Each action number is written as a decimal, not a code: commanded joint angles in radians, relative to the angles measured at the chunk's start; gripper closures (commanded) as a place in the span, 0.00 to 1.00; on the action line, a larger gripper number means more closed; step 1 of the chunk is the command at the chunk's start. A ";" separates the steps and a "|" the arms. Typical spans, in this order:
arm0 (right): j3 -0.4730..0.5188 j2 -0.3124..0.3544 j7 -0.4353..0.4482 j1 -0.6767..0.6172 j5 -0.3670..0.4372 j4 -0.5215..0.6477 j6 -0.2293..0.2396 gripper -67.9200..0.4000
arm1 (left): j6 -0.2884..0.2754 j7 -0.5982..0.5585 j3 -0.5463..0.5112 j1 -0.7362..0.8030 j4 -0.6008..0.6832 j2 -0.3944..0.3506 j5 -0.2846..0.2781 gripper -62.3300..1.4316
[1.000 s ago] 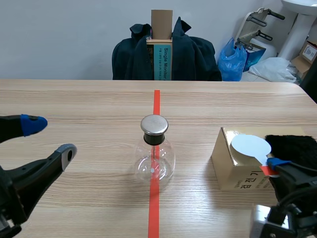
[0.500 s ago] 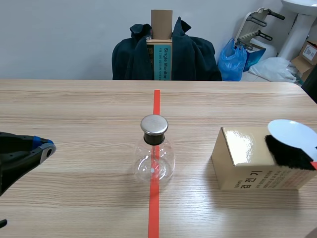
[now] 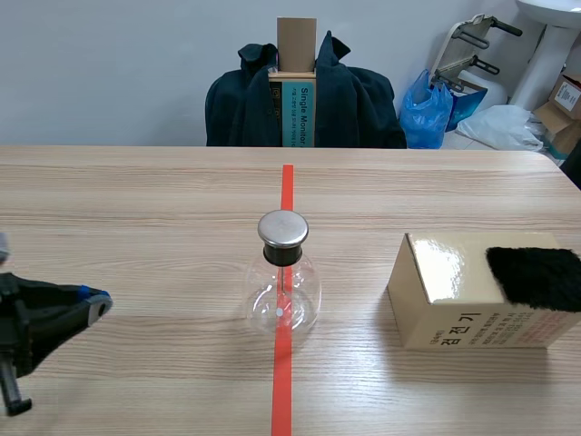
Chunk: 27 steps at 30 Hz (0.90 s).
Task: Do the electroscope experiment.
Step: 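Bring the plate to the electroscope and point at the metal foil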
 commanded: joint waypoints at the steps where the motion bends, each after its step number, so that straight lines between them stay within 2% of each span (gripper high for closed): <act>1: 0.017 0.005 0.007 0.006 0.021 0.022 -0.058 0.98 | -0.002 -0.035 0.039 -0.043 0.007 0.014 -0.018 0.93; 8: 0.042 0.005 0.014 0.037 0.086 0.045 -0.058 0.98 | -0.002 -0.082 0.229 -0.193 -0.126 0.103 0.015 0.93; 17: 0.044 0.005 0.014 0.117 0.116 0.045 -0.058 0.98 | 0.108 -0.082 0.351 -0.280 -0.226 0.196 0.023 0.93; 20: 0.044 0.005 0.005 0.164 0.116 0.045 -0.039 0.98 | 0.148 -0.082 0.366 -0.289 -0.239 0.209 0.023 0.93; 22: 0.044 0.005 0.005 0.202 0.111 0.045 -0.005 0.98 | 0.161 -0.082 0.367 -0.289 -0.239 0.216 0.023 0.93; 27: 0.006 0.005 -0.019 0.307 0.048 0.045 0.117 0.98 | 0.165 -0.082 0.367 -0.288 -0.239 0.219 0.023 0.93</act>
